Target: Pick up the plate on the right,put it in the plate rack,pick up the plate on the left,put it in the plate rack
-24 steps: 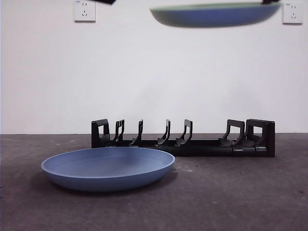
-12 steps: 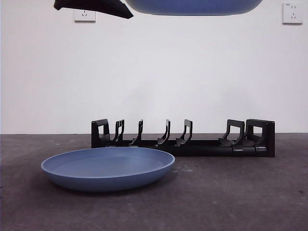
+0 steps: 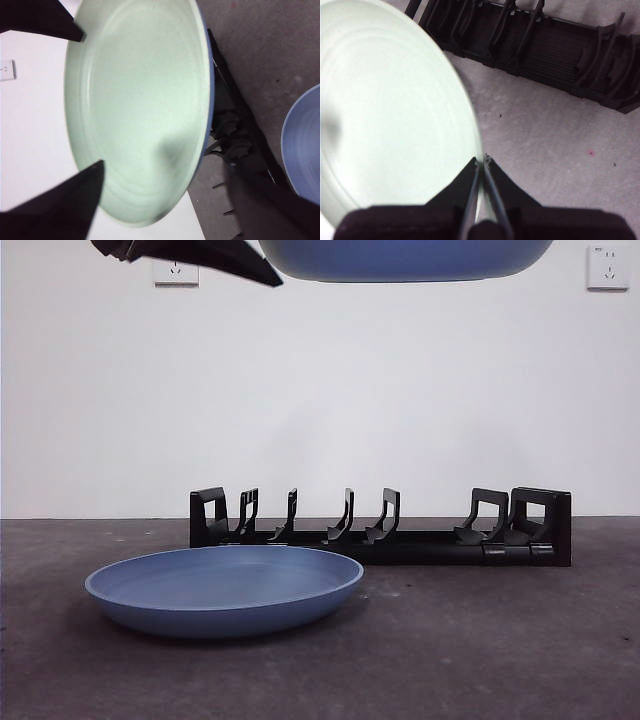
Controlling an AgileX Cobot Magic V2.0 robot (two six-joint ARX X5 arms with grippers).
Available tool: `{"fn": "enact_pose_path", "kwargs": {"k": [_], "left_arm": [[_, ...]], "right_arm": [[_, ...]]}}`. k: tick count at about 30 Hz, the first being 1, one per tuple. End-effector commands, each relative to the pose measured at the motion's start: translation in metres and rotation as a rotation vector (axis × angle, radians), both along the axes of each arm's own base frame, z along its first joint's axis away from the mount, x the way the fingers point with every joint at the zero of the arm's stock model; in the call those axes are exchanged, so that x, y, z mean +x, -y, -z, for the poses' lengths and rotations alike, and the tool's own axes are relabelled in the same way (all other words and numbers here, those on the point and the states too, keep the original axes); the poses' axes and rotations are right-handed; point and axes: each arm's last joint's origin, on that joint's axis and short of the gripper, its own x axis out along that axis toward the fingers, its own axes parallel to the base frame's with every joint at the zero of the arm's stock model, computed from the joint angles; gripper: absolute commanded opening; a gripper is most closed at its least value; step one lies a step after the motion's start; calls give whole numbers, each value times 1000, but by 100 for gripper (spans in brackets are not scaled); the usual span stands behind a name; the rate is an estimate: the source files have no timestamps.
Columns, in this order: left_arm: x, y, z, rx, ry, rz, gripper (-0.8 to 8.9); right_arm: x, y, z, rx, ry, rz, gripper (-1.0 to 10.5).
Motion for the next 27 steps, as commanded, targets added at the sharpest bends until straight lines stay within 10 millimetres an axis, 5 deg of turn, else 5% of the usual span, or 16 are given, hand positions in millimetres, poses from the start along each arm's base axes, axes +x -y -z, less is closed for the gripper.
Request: {"fn": "enact_pose_path", "kwargs": {"k": [1, 8, 27], "left_arm": [[0, 1, 1, 11, 2, 2, 154], [0, 0, 6, 54, -29, 2, 23], [-7, 8, 11, 85, -32, 15, -8]], "right_arm": [[3, -1, -1, 16, 12, 3, -12], [3, -2, -1, 18, 19, 3, -12], [4, -2, -2, 29, 30, -6, -12]]}}
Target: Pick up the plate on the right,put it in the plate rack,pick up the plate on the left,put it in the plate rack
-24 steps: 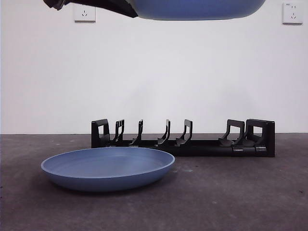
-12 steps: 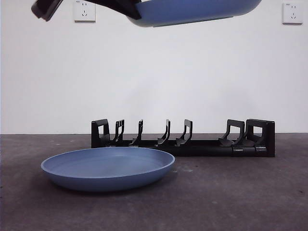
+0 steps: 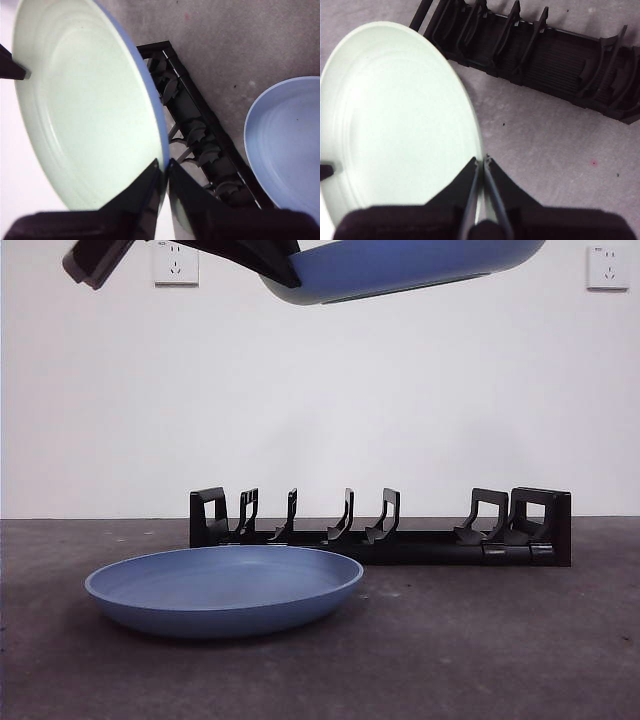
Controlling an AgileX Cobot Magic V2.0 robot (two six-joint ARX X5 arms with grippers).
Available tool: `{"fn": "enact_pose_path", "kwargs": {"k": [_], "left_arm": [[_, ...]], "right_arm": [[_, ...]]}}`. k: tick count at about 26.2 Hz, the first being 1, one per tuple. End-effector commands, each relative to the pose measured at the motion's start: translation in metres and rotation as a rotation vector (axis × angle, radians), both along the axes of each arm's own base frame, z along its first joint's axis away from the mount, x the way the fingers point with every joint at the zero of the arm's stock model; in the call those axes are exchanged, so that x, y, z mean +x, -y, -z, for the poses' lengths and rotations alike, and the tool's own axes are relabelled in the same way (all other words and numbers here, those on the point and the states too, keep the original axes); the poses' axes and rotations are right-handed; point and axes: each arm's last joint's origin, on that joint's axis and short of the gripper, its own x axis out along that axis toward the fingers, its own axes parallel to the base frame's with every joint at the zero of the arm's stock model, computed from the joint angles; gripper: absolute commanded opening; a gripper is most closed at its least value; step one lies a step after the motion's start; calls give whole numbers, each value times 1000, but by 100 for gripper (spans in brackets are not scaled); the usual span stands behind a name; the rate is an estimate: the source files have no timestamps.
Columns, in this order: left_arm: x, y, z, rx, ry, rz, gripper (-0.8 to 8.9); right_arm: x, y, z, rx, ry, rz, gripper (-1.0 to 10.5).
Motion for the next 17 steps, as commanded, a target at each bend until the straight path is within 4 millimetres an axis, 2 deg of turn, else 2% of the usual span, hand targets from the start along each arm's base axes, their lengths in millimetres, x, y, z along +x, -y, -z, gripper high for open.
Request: {"fn": "enact_pose_path", "kwargs": {"k": [1, 8, 13, 15, 17], "left_arm": [[-1, 2, -5, -49, 19, -23, -8], [-2, 3, -6, -56, 35, -44, -8], [-2, 3, -6, -57, 35, -48, -8], [-2, 3, -6, -57, 35, -48, -8], [-2, 3, -6, -66, 28, -52, -8]], "right_arm": [[2, -1, 0, 10, 5, -2, -12], [4, -2, -2, 18, 29, -2, 21], [7, -3, -4, 35, 63, 7, 263], [7, -3, -5, 39, 77, 7, 317], [8, -3, -6, 43, 88, 7, 325]]}}
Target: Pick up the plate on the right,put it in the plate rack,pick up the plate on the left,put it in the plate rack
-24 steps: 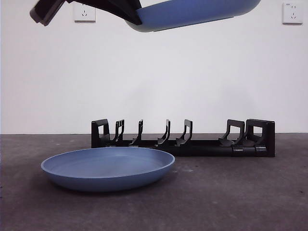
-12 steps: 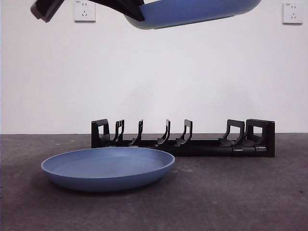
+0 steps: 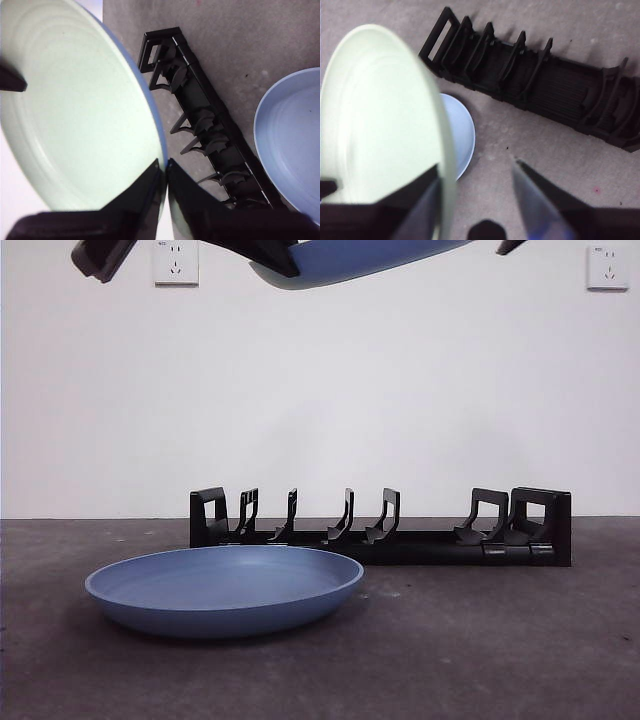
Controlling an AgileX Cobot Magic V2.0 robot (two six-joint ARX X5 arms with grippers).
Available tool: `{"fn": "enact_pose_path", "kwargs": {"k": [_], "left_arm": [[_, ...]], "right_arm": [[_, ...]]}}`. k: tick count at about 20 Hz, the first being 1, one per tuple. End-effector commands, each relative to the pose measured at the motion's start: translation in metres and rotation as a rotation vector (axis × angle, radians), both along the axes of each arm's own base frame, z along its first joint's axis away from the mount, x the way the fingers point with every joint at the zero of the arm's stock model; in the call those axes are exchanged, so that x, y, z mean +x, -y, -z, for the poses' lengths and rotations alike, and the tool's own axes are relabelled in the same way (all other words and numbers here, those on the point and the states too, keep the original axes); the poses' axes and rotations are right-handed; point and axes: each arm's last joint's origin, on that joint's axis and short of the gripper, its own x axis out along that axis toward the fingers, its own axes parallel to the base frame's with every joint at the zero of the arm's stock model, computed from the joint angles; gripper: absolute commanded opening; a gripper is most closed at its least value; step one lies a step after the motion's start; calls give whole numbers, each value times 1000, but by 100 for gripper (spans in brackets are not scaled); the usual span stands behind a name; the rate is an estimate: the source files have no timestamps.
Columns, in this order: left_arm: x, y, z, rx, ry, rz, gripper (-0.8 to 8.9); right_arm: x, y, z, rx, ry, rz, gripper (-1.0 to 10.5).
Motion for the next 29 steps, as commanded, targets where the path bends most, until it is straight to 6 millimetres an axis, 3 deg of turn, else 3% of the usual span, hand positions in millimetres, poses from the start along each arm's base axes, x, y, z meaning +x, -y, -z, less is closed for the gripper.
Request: {"fn": "enact_pose_path", "kwargs": {"k": [1, 4, 6, 7, 12, 15, 17, 23, 29], "left_arm": [[0, 0, -3, -52, -6, -15, -8], [0, 0, -3, -65, -17, -22, -8], [0, 0, -3, -79, -29, -29, -8], [0, 0, -3, -100, -47, -39, -8], [0, -1, 1, -169, -154, -60, -8], [7, -4, -1, -336, -275, -117, -8], [20, -10, -8, -561, -376, -171, -8], [48, -29, -24, -1012, -618, -198, -8], [73, -38, -22, -1215, -801, -194, -8]], "right_arm": [[2, -1, -2, 9, 17, 10, 325], [5, -2, -5, 32, 52, 23, 334], [6, -2, -11, 52, 91, 26, 470], [4, -2, -17, 66, 119, 20, 531], [-9, 1, -60, 142, 261, -14, 538], [-27, 7, -90, 169, 349, -16, 536], [-42, 12, -105, 175, 381, -14, 536], [-63, 18, -112, 149, 368, -31, 535], [-71, 20, -102, 93, 260, -52, 535]]}}
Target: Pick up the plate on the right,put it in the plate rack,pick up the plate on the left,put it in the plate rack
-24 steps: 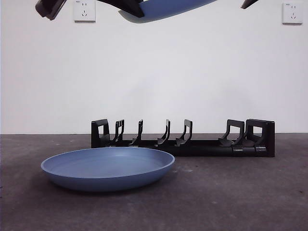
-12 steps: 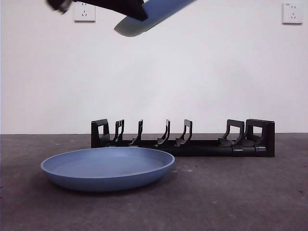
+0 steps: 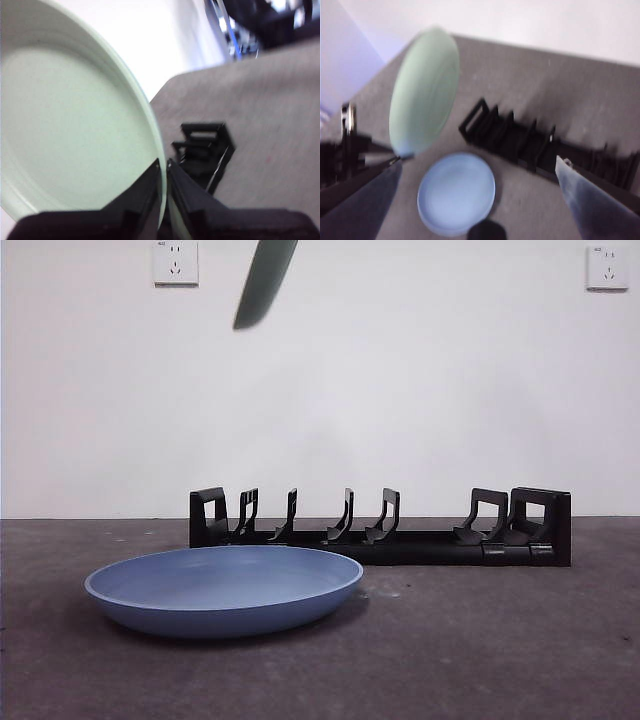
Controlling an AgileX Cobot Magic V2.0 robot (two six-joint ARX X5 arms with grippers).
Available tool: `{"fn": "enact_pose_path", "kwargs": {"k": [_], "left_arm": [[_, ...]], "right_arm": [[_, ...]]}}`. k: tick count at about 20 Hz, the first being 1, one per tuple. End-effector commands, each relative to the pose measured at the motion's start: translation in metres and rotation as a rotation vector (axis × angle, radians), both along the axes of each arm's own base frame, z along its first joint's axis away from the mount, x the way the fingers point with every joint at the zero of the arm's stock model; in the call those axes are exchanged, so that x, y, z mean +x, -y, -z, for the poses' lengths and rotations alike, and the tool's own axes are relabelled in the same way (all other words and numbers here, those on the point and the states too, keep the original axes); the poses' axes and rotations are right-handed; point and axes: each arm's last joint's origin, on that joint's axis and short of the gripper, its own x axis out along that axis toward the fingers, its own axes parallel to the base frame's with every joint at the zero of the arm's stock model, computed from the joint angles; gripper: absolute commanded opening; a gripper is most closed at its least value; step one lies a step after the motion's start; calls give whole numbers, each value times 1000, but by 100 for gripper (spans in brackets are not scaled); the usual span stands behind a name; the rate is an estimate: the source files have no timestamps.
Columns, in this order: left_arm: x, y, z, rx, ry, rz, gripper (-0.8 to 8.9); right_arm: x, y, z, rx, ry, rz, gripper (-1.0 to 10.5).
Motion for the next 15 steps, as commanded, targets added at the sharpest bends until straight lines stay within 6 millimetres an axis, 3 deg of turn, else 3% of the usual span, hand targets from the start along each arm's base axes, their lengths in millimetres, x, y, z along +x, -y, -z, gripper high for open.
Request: {"fn": "enact_pose_path", "kwargs": {"k": [1, 15], "left_arm": [[13, -1, 4, -159, -155, 4, -8], [75, 1, 54, -295, -371, -40, -8]], "right_arm": [[0, -1, 6, -33, -38, -18, 534], [1, -19, 19, -52, -100, -97, 534]]}}
